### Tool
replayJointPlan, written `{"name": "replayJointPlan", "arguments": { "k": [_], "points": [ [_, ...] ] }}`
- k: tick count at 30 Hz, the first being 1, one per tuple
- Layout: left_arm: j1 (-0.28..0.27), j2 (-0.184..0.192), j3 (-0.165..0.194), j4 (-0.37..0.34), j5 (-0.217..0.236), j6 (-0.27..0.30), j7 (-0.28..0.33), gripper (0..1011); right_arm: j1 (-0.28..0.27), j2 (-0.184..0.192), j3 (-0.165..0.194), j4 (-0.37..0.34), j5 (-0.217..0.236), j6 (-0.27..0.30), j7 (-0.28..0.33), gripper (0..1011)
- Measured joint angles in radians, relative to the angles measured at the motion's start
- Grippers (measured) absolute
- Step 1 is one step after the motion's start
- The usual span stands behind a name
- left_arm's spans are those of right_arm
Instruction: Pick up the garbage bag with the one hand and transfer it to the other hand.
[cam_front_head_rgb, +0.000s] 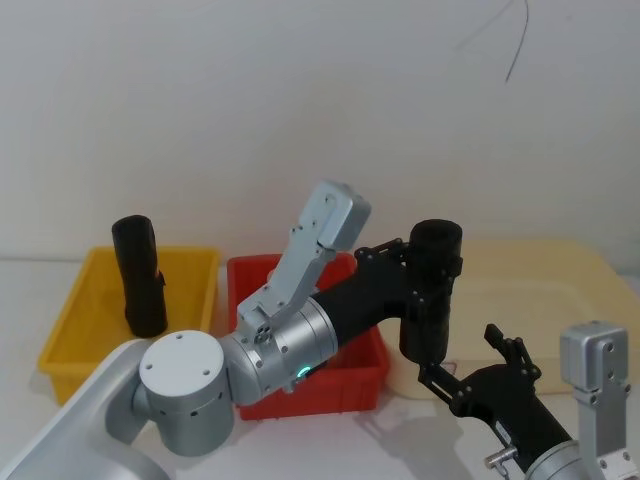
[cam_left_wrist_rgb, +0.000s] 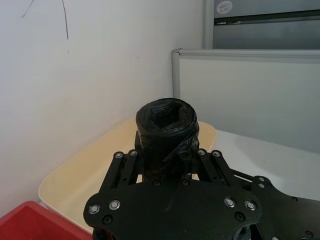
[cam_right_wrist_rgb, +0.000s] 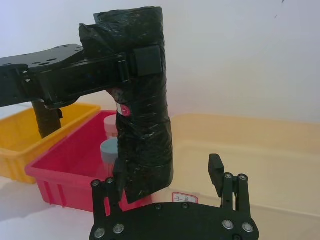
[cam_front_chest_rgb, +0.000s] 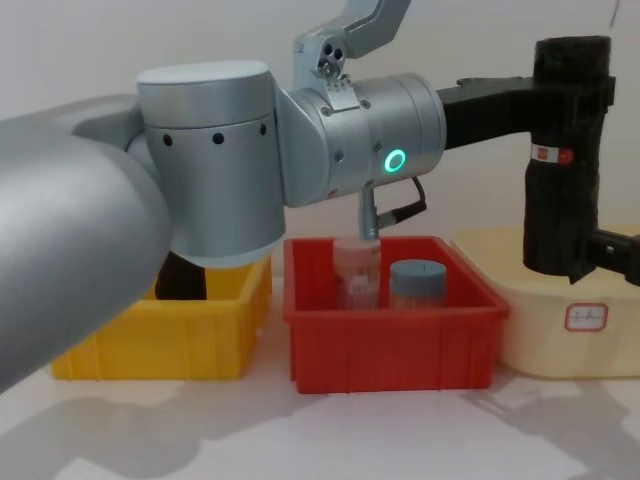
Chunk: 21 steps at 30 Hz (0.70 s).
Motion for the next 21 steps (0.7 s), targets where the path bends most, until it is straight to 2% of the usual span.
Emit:
{"name": "replayJointPlan", "arguments": {
  "k": [9, 21],
  "points": [
    [-0.005, -0.004, 0.004, 0.011, -0.008, -0.003, -0.005, 445, 0.011, 0.001, -0.009, 0.003, -0.013, 0.0, 0.011, 1001],
    [-0.008, -0.005, 0.006, 0.017, -0.013, -0.005, -0.008, 445, 0.055, -0.006, -0.027, 0.034, -0.042, 0.017, 0.029, 1001]
  ]
}}
